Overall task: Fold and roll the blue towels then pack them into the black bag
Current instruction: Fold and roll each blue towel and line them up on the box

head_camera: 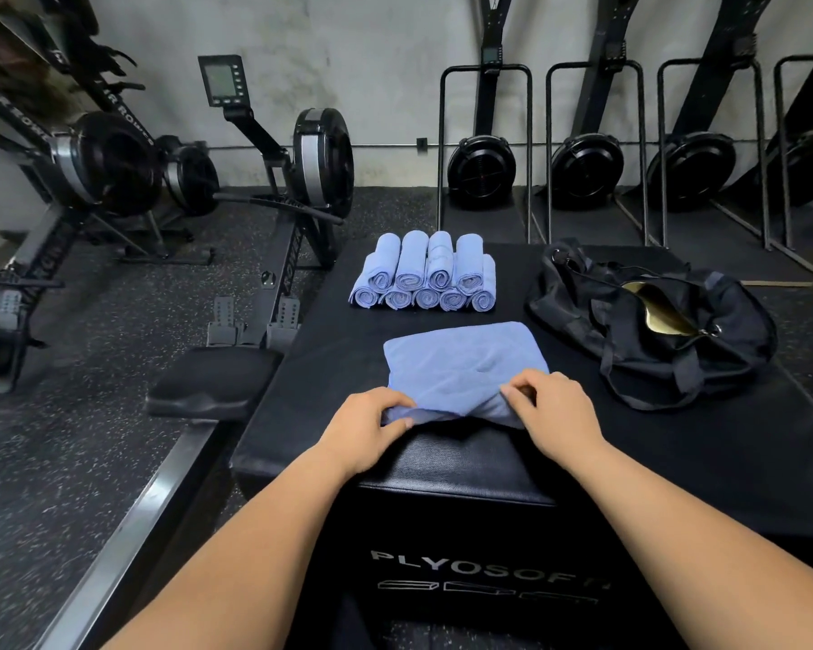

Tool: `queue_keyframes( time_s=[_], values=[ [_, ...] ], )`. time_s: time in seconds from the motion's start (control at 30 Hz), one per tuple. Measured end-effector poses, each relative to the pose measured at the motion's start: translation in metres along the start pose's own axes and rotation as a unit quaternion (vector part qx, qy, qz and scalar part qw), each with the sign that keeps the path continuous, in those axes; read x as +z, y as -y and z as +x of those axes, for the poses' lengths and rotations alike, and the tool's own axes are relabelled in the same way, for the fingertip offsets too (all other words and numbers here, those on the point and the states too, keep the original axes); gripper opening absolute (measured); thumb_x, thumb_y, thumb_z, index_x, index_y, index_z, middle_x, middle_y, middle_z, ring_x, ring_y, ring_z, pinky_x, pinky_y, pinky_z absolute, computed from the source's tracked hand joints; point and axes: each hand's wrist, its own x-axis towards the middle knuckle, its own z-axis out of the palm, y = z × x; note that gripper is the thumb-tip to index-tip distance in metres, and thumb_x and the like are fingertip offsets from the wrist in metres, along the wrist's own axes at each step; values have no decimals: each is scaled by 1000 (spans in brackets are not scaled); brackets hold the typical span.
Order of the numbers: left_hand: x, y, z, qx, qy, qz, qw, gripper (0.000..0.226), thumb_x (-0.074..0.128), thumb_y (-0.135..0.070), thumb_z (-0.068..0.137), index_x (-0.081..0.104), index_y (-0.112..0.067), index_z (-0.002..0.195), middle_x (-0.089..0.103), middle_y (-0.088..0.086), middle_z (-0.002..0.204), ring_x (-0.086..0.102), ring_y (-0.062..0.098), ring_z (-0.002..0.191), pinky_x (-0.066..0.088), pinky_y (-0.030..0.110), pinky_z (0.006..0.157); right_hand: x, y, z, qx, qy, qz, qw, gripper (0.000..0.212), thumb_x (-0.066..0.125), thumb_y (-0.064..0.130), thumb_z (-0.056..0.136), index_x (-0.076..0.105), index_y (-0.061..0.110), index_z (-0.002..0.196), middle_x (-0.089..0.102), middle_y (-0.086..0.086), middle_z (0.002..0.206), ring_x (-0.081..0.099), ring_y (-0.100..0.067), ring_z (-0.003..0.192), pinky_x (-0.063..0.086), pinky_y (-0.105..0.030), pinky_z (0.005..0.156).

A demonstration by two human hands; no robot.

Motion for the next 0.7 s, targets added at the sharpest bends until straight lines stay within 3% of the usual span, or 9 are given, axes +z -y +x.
queue_keyframes(
  time_s=[0.1,0.27,0.33,0.4,0.5,0.6,0.7],
  values=[
    [0,-7,4,-48,-39,-30,998,12,73,-35,97,78,-33,108,73,-23,92,63,-1,86,47,16,79,4,-6,3,-7,2,-88,996,15,78,43,89,68,34,84,63,15,85,52,-18,90,41,-40,79],
    [2,-11,10,-89,-71,-44,993,4,74,-34,95,77,-32,97,70,-15,79,60,4,73,42,16,68,11,-9,-1,-136,-5,-131,982,28,83,9,71,70,33,76,54,10,82,54,-23,81,37,-36,65],
    [3,-12,12,-101,-73,-36,991,4,73,-35,95,75,-33,95,70,-14,79,61,6,75,44,21,69,11,-7,-5,-188,8,-149,971,20,81,15,74,74,33,79,55,9,83,56,-24,79,36,-34,63],
    [5,-13,15,-114,-80,-37,990,5,71,-36,96,75,-33,95,71,-15,81,63,6,77,46,24,72,10,-9,-9,-201,23,-157,967,11,76,39,80,74,35,91,57,10,91,57,-23,84,37,-35,64],
    [8,-14,16,-119,-89,-37,988,5,71,-38,96,75,-35,95,72,-19,82,64,4,78,49,26,74,12,-20,-10,-182,22,-174,967,31,73,60,83,71,39,106,59,14,99,57,-20,92,40,-36,66],
    [9,-10,12,-116,-84,-79,987,4,75,-39,94,76,-37,96,71,-23,80,64,-1,73,48,19,72,15,-27,-2,-101,11,-107,989,12,69,50,93,75,40,98,67,16,96,56,-19,91,44,-38,72],
    [5,0,4,-94,-52,-132,985,20,83,-34,89,77,-39,108,73,-26,91,66,-6,86,46,11,81,20,-35,8,4,36,-18,999,10,68,41,98,76,37,94,75,14,96,57,-20,90,48,-40,80]
  ],
)
